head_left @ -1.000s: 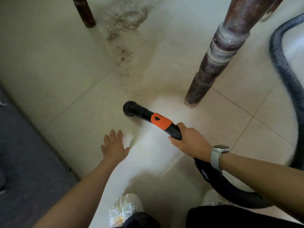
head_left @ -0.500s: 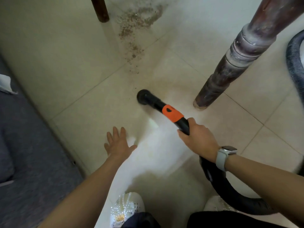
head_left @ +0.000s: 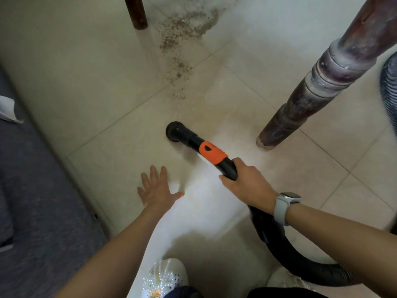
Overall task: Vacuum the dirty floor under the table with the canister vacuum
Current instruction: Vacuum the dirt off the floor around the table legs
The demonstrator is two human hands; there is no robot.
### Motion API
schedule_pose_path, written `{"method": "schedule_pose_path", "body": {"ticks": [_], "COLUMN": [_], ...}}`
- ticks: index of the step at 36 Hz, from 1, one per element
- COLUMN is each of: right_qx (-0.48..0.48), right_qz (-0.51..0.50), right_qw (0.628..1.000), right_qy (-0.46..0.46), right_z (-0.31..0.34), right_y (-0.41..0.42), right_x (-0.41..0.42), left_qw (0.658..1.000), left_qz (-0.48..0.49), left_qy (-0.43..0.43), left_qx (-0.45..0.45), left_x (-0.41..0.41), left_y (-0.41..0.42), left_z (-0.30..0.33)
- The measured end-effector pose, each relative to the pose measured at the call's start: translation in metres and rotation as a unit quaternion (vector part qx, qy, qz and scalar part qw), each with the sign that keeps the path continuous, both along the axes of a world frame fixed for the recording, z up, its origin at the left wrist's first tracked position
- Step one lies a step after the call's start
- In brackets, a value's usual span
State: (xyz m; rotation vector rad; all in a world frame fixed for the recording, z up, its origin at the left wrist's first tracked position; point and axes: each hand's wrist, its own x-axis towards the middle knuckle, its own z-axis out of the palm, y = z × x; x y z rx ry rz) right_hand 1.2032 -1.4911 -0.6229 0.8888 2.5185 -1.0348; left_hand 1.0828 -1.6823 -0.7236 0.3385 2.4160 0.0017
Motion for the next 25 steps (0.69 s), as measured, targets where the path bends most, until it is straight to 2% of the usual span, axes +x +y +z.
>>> {"method": "schedule_pose_path", "body": {"ticks": [2,7,13,16,19,23,25], "right_qx": [-0.013,-0.118,-0.075,-0.09,-0.122,-0.127,-0.129], "right_qz": [0.027,0.051,0.019,-0.023,-0.021,0.024,0.058], "right_qw": [1.0,0.992,0.996,0.995,0.992,0.991,0.988], "right_qy": [0.0,0.008,0.033,0.044,0.024,-0.028,-0.058], "right_z": [0.001,-0.001,-0.003,0.0,0.009,0.022,0.024], "right_y": [-0.007,-0.015,-0.005,0.003,0.016,0.018,0.013], "right_x": [0.002,0.006,-0.013,-0.027,-0.031,-0.014,0.0], "left_qw": [1.0,1.0,0.999,0.999,0.999,0.999,0.999], "left_qz": [0.001,0.0,-0.003,-0.003,-0.01,-0.039,-0.02], "left_qy": [0.004,0.014,0.034,0.033,0.031,0.006,-0.013], "left_qx": [-0.001,-0.011,-0.009,0.009,0.033,0.033,0.033], "left_x": [0.001,0.001,0.001,-0.003,-0.01,-0.019,-0.02], "left_y": [-0.001,-0.003,-0.006,-0.011,-0.019,-0.023,-0.023], "left_z": [0.0,-0.002,-0.003,-0.003,0.0,0.008,0.01]}}
